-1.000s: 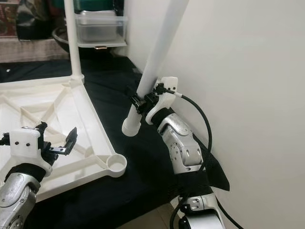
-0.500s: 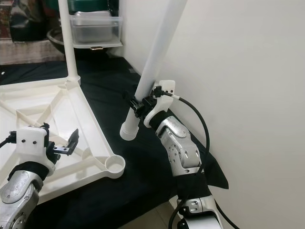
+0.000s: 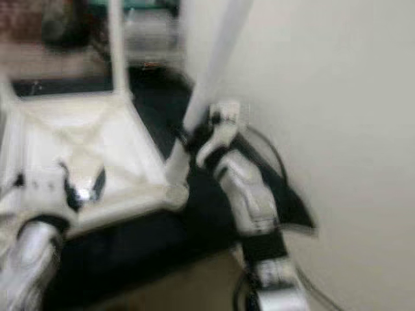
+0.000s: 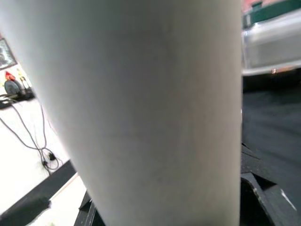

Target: Building children table

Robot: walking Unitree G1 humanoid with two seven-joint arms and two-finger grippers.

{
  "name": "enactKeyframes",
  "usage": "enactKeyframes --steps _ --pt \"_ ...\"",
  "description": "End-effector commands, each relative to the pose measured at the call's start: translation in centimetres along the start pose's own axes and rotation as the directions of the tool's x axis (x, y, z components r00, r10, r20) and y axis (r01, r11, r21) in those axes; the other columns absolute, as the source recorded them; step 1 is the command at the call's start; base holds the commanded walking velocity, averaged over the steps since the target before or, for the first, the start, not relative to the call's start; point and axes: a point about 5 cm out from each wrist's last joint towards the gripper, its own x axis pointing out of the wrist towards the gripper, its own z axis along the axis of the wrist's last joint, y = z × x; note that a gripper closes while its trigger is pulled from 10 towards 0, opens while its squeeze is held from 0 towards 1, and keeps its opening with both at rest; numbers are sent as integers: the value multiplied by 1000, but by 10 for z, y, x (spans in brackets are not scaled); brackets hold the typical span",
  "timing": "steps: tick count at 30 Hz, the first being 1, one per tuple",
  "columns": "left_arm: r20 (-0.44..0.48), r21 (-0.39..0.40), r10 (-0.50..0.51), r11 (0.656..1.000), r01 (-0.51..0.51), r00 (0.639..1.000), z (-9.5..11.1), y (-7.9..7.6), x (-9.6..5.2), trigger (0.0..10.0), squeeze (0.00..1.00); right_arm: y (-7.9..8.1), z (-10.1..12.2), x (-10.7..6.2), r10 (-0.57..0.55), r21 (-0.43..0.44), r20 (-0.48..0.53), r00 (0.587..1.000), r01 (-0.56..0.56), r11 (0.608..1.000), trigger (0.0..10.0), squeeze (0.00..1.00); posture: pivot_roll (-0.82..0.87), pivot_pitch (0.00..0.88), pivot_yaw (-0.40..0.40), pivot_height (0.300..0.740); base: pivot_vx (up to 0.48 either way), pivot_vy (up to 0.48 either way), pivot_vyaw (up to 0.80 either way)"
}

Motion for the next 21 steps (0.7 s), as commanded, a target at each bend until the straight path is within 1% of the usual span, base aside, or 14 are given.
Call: enactKeyframes --steps 1,4,5,13,21 --pt "-32 43 21 999 -19 999 -4 1 1 10000 0 -1 1 0 -7 10 5 1000 7 1000 10000 0 118 0 -117 740 0 0 0" --pt "-35 61 31 998 -29 999 -5 1 2 10000 0 -1 0 0 -10 14 0 1000 10 1000 10000 0 118 0 -117 740 0 0 0" --pt "-33 79 27 997 -25 999 -5 1 3 10000 0 -2 0 0 -15 15 -3 1000 15 1000 10000 0 117 0 -118 740 0 0 594" --pt "-30 105 30 994 -26 999 -5 -1 4 10000 0 -4 0 0 -28 4 -10 1000 28 1000 10000 0 113 0 -122 740 0 0 697" --pt "-10 130 17 991 -16 1000 -3 -6 6 10000 0 -6 0 1 -21 -1 -15 1000 21 1000 10000 0 111 0 -131 740 0 0 0"
